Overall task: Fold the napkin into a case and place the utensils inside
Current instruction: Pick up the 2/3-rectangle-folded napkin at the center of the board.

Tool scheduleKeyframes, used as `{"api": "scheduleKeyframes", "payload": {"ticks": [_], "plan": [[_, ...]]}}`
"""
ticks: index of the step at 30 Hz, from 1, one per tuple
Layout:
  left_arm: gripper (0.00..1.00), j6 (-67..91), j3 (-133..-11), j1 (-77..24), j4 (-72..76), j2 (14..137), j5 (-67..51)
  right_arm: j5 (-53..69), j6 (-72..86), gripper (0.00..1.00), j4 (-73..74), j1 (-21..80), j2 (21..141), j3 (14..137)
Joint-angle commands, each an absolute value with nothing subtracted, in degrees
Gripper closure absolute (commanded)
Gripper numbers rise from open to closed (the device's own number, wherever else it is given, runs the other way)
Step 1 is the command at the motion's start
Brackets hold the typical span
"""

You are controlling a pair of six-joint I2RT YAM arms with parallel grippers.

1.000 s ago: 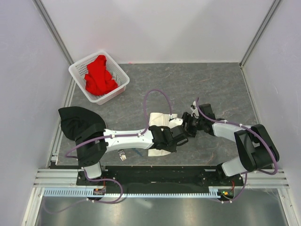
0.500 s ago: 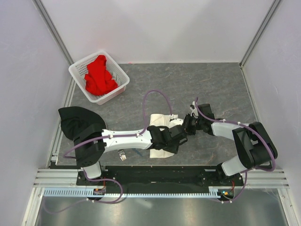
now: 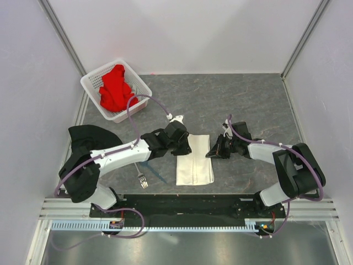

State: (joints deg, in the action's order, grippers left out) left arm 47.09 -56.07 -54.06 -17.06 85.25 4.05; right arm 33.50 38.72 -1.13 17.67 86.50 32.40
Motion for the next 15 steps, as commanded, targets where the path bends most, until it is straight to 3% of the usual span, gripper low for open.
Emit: {"api": "scheduleKeyframes", "payload": {"ticks": [1, 15], "plan": [[0.81, 44.57, -56.07, -51.07, -10.72, 88.67, 3.07, 31.47, 35.86, 1.00, -0.17, 17.75, 84.47, 34.98], [0.89, 45.61, -57.74, -49.04, -4.22, 105.11, 1.86, 26.28, 34.45, 1.00, 6.15, 21.79, 82.79, 39.46]]}}
